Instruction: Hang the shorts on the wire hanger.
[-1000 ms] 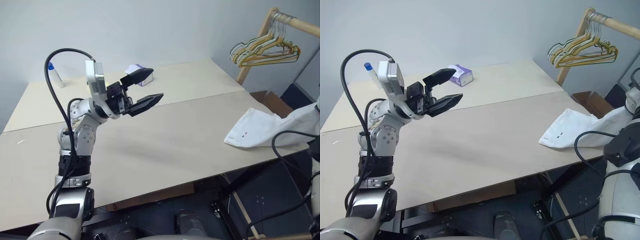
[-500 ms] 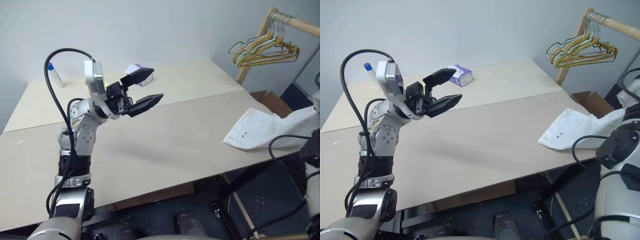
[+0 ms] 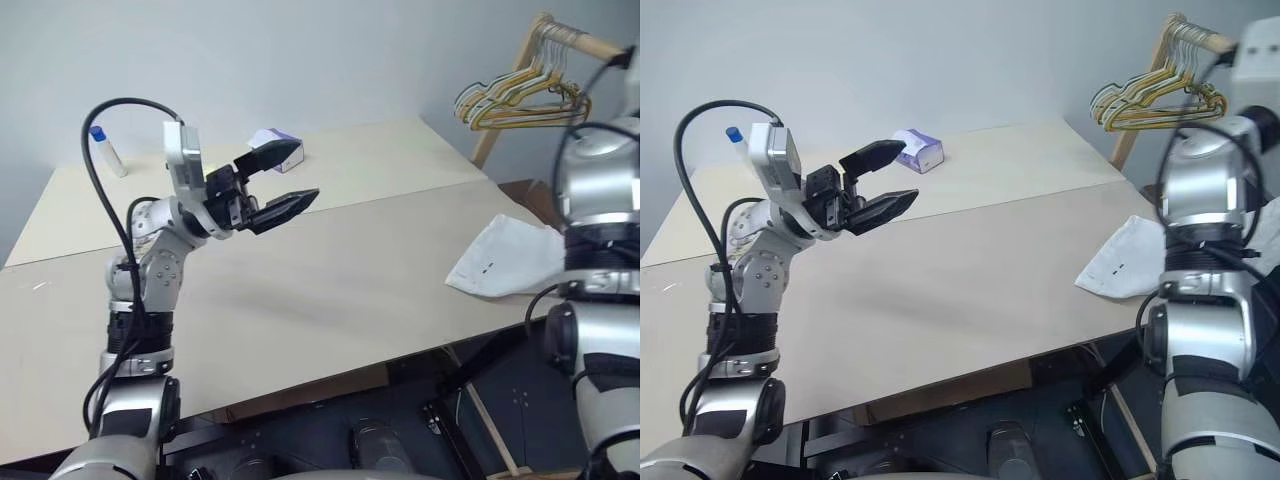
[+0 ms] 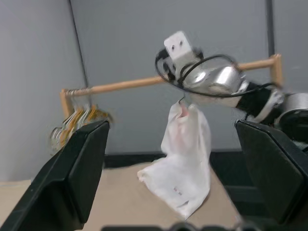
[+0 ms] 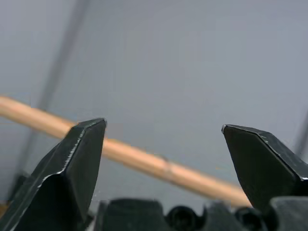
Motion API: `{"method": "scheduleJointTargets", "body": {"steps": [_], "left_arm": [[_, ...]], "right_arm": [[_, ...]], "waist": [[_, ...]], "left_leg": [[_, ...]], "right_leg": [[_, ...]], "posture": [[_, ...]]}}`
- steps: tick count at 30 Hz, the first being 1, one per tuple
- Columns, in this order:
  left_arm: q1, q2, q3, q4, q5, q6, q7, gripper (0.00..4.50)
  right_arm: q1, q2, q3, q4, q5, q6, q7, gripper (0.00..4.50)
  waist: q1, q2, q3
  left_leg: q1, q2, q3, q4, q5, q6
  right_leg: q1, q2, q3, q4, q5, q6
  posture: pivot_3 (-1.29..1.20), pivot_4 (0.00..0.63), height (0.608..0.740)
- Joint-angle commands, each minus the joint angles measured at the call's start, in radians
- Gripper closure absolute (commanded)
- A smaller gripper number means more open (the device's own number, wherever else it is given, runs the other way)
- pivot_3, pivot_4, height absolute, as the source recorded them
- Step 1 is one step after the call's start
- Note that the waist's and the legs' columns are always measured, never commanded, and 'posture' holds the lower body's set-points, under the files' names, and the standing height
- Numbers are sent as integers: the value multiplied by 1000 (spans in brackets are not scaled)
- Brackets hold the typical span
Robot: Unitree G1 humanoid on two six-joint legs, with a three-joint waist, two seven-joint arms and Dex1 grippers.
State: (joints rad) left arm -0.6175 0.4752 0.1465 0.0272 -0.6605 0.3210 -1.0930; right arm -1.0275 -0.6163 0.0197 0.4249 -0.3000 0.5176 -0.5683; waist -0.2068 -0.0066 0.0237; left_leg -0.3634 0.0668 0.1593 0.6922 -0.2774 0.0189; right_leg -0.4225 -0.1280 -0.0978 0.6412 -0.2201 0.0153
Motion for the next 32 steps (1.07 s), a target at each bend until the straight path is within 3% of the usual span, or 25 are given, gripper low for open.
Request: {"method": "scheduleJointTargets", "body": {"steps": [1,3,12,21,32], "left_arm": [[34,70,65,8,33,-17,30,0],[93,112,101,-12,44,-13,54,0],[321,142,173,-156,63,3,201,0],[444,154,168,-243,97,0,263,0],[434,150,159,-229,99,14,284,0]], "right_arm": [[26,7,82,-138,58,-84,322,43],[72,-5,123,-218,110,-100,532,43],[283,-34,197,-365,221,-227,1032,43],[361,-38,271,-360,134,-273,1170,43],[396,0,275,-380,75,-275,1189,43]], "waist": [[3,0,0],[7,0,0],[121,-3,1],[215,-4,2],[221,-4,2]], "left_leg": [[0,0,0,0,0,0],[0,0,0,-1,0,0],[-4,1,0,-3,-1,1],[-7,1,0,-3,-1,1],[-8,1,1,-3,0,0]], "right_leg": [[1,0,0,0,0,0],[0,0,-1,-1,0,0],[-2,1,-4,-7,5,-8],[-3,1,-9,-11,6,-9],[-2,1,-13,-11,6,-9]], "posture": [[-96,0,740],[-65,0,740],[81,0,740],[135,0,740],[134,0,740]]}}
